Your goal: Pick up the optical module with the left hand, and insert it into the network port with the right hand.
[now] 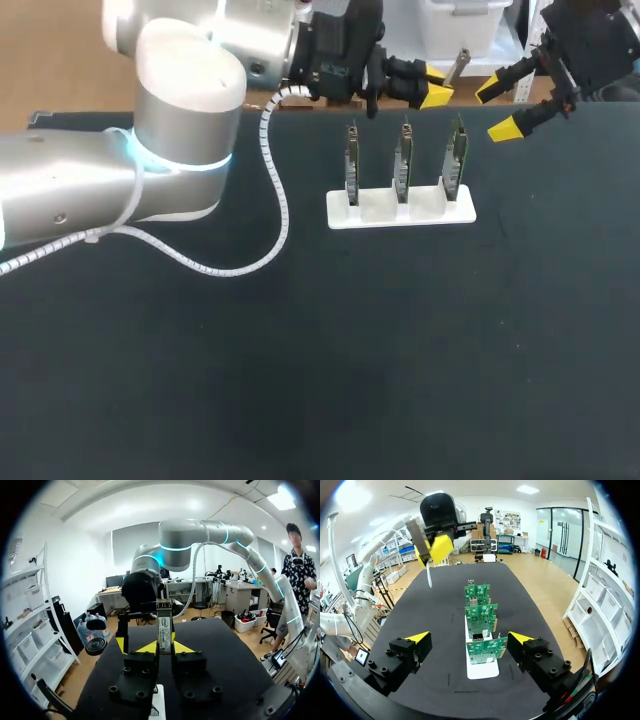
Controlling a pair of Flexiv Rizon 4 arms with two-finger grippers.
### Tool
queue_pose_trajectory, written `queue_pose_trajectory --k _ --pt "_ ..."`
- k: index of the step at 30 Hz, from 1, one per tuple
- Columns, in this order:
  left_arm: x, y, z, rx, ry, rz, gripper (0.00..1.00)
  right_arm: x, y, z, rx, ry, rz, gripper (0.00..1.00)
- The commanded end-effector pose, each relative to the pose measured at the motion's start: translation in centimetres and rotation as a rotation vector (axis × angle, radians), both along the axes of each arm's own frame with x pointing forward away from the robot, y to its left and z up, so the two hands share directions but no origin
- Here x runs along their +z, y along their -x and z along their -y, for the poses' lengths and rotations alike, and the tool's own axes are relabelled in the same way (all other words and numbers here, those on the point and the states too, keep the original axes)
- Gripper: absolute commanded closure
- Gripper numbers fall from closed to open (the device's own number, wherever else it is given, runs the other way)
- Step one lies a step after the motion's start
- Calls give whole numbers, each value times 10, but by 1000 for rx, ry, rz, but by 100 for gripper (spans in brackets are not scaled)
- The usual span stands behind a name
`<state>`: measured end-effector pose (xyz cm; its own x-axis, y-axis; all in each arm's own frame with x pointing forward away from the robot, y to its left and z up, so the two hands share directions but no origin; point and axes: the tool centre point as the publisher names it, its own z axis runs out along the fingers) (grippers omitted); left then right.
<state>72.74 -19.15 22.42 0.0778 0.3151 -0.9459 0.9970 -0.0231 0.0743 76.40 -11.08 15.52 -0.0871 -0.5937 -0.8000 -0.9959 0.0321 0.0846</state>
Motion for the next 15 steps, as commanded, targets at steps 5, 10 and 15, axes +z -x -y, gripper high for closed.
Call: queue_pose_trajectory --k 5,10,15 --pt "-11 -5 4 27 11 -30 100 0 2 0 -4 1 2 0" --pt "-12 -5 5 22 18 -19 100 0 2 0 -4 1 2 0" --pt "-12 -5 5 22 18 -19 100 0 2 0 -4 1 2 0"
